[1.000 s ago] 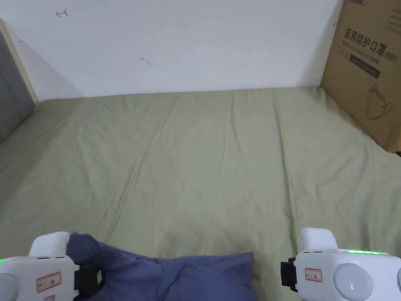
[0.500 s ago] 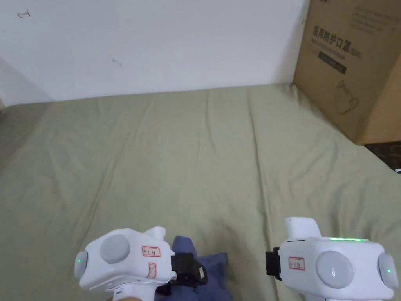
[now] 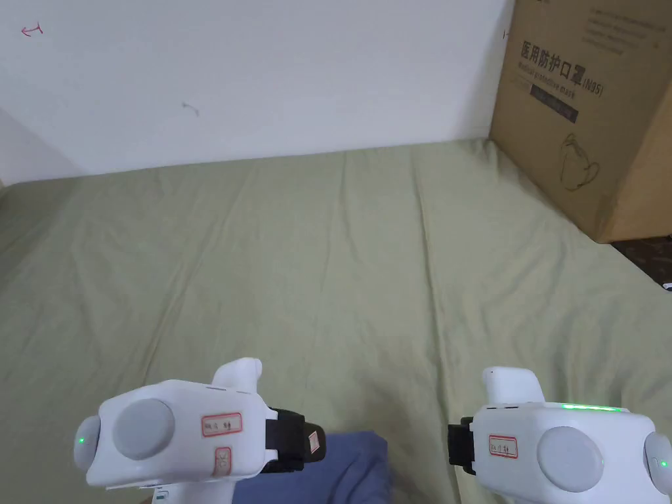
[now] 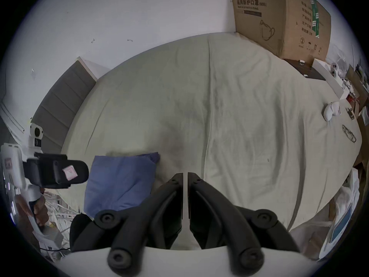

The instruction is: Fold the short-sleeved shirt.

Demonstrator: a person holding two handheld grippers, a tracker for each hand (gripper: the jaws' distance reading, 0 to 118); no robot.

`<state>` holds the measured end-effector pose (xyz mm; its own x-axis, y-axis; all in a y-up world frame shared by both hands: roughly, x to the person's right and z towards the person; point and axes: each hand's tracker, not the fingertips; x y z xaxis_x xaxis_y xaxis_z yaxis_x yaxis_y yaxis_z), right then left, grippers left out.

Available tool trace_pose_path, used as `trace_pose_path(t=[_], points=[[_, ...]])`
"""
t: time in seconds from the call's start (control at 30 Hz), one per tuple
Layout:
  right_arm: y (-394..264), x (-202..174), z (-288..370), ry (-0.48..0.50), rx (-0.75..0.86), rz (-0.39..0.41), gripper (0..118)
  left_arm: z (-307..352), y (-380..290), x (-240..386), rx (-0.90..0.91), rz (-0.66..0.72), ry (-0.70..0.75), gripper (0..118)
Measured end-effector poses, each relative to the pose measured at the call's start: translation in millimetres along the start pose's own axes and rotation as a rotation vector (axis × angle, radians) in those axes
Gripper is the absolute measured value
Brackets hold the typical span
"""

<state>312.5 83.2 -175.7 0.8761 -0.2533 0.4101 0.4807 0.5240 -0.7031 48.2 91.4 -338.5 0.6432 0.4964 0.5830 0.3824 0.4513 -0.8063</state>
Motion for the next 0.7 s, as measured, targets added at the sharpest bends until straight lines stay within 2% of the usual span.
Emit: trace_pose_path(t=[0.1,0.17,0.3,0.4,0.47,0.53,0.7], points=[[-0.5,0.6,-0.4,-0.003,0.002,0.001,4,-19.8,1.2,5.5,-0.101,-0.020,-0.044,0],[-1.9,1.8,-1.0,-0.001,-0.002,0.001,4,-41.1,-8.1,8.4,-0.148,0.031,-0.094,0],[-6.0,5.4,-1.2,-0.004,-0.012,-0.003,4,-82.1,-22.1,11.1,-0.251,0.041,-0.119,0],[-8.2,9.9,-0.4,-0.003,-0.034,-0.027,4,-111.9,-30.6,1.0,-0.360,0.164,-0.142,0],[-9.7,12.7,1.7,0.023,-0.034,-0.058,4,-123.7,-36.0,-6.9,-0.347,0.243,-0.183,0],[-10.7,11.4,1.4,0.020,-0.034,-0.058,4,-125.1,-40.1,-2.4,-0.322,0.266,-0.185,0],[-13.5,6.6,-0.4,0.031,-0.042,-0.056,4,-106.4,-38.7,24.2,-0.271,0.168,-0.316,0]])
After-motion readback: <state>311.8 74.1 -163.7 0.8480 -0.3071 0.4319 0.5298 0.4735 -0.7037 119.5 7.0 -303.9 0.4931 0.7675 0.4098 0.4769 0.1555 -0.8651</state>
